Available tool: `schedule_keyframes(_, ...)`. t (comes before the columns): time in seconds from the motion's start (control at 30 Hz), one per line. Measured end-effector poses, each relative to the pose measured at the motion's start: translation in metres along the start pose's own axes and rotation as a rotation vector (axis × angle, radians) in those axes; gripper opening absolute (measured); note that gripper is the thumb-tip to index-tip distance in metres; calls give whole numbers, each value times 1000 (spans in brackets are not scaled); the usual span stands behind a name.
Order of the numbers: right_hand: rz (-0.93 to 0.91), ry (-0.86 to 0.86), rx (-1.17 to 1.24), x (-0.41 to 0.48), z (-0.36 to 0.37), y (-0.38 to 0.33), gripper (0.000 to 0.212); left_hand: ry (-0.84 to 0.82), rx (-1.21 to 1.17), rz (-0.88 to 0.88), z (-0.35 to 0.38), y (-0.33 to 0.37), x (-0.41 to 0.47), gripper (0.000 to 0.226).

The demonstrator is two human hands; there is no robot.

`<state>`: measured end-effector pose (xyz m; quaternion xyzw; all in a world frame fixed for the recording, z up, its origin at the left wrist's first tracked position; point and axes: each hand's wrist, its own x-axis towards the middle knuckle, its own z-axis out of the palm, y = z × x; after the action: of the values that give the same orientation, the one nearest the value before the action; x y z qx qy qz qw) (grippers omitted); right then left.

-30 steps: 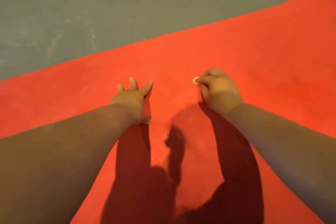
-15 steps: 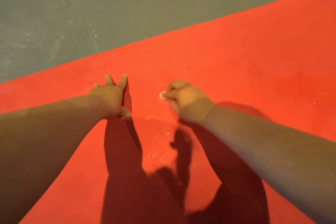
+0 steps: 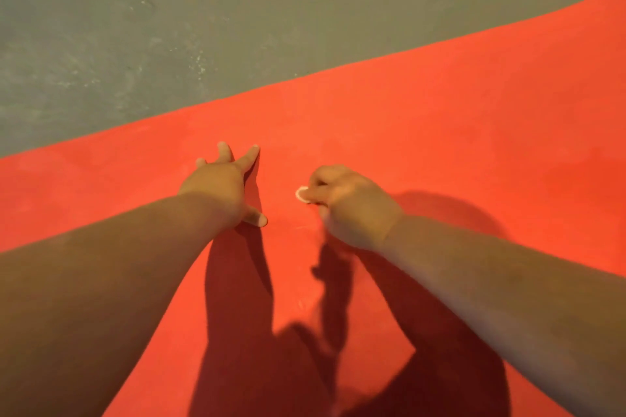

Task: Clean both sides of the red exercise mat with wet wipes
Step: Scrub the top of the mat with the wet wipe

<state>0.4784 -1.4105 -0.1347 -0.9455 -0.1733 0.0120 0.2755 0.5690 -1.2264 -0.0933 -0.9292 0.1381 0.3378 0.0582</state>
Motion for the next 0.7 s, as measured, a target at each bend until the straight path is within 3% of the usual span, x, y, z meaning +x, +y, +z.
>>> schedule_keyframes(0.1,307,177,-143,4,-44,65,55,-3,0,2,0,0,1,126)
schedule_keyframes(0.2,687,341,-237,-5,-77,108,38,-6,23,-4,0,1,2,125)
schedule_keyframes(0.27,646,338,-249,0,-60,89,33,-6,29,-4,1,2,2,126)
schedule_keyframes(0.37,333,273,-99,9,-10,29,22,-10,21,-6,-1,3,2,128)
schedule_keyframes(0.43,126,131,-56,8,11,0,22,-21,20,-11,-2,3,2,129)
schedule_keyframes(0.53,-36,90,-73,14,-1,23,23,-24,35,-6,-2,3,6,130)
schedule_keyframes(0.6,90,207,-167,22,-25,60,26,-35,46,-10,-2,4,8,133)
schedule_keyframes(0.7,516,342,-246,33,-58,107,29,-39,71,-19,-5,4,12,138)
